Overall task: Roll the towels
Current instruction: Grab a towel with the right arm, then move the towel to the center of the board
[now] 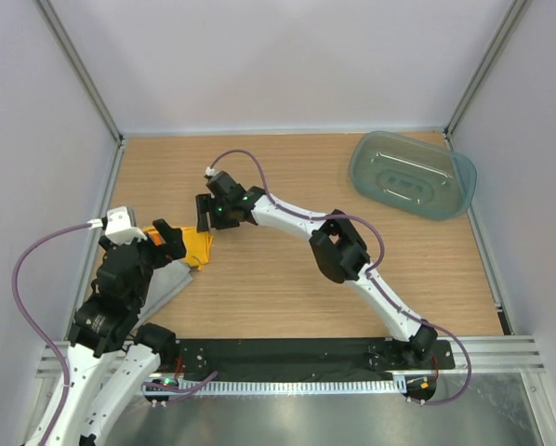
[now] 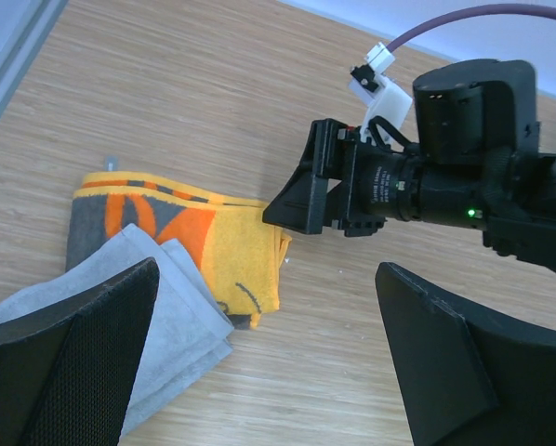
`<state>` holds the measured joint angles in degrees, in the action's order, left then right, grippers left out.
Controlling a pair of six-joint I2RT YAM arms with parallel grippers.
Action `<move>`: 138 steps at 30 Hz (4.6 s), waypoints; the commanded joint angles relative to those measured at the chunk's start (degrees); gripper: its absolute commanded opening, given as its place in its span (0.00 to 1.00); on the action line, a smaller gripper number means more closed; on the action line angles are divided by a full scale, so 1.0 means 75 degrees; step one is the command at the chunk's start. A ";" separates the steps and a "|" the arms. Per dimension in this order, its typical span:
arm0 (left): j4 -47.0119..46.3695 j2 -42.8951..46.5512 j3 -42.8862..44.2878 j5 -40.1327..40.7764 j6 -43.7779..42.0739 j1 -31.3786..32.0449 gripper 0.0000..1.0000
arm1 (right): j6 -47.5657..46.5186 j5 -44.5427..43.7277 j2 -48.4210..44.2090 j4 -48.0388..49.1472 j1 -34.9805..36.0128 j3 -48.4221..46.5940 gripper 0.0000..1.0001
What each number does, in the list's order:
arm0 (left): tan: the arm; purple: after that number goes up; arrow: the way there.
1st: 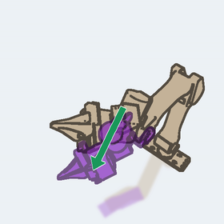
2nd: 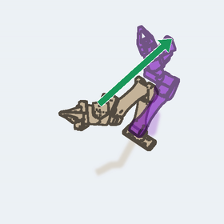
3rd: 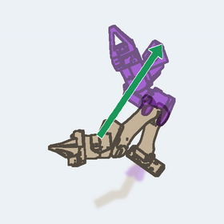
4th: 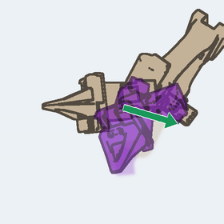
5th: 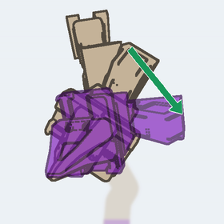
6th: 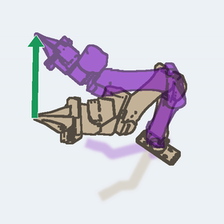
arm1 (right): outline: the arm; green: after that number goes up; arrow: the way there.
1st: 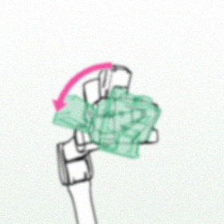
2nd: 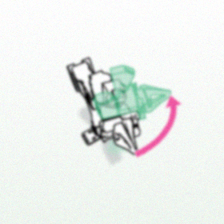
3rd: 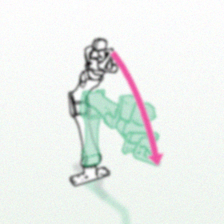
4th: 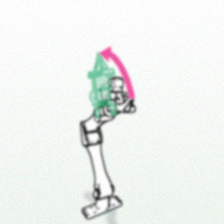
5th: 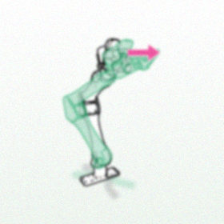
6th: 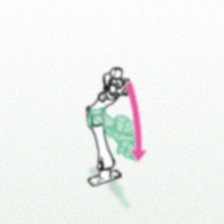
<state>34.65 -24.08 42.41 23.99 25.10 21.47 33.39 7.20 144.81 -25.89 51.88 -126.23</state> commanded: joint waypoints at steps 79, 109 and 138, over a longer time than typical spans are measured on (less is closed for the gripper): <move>-0.0611 -0.5519 -0.0781 -0.0819 0.3544 -0.0016 0.76 | -0.0690 -0.2413 -1.0378 -0.2783 -0.0343 0.8124 0.81; 0.0428 -1.0603 0.7722 0.1607 0.0792 -0.1829 0.00 | 0.0071 -0.2591 -0.9676 -0.2186 -0.0472 0.9718 0.78; 0.1089 -0.6415 0.3653 -0.1840 -0.0018 -0.1810 0.87 | 0.1443 -0.1382 -1.0156 -0.1072 -0.0425 1.1921 0.49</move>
<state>44.42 -75.31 75.02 14.00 28.36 6.42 41.76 -4.56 70.41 -37.19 48.51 -37.32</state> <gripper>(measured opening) 0.873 0.490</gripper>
